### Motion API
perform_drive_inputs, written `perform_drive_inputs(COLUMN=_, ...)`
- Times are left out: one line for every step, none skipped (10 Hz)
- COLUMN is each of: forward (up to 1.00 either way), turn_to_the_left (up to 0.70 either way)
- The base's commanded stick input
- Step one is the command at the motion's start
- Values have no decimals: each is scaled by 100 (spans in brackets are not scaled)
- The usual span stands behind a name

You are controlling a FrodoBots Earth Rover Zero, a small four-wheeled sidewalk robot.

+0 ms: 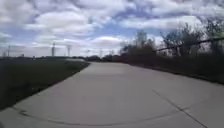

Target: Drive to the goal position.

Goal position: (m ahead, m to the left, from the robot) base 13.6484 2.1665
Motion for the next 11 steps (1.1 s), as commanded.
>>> perform_drive_inputs(forward=90, turn_to_the_left=0)
perform_drive_inputs(forward=90, turn_to_the_left=0)
perform_drive_inputs(forward=90, turn_to_the_left=0)
perform_drive_inputs(forward=90, turn_to_the_left=0)
perform_drive_inputs(forward=90, turn_to_the_left=0)
perform_drive_inputs(forward=91, turn_to_the_left=0)
perform_drive_inputs(forward=91, turn_to_the_left=0)
perform_drive_inputs(forward=90, turn_to_the_left=0)
perform_drive_inputs(forward=90, turn_to_the_left=0)
perform_drive_inputs(forward=90, turn_to_the_left=0)
perform_drive_inputs(forward=91, turn_to_the_left=0)
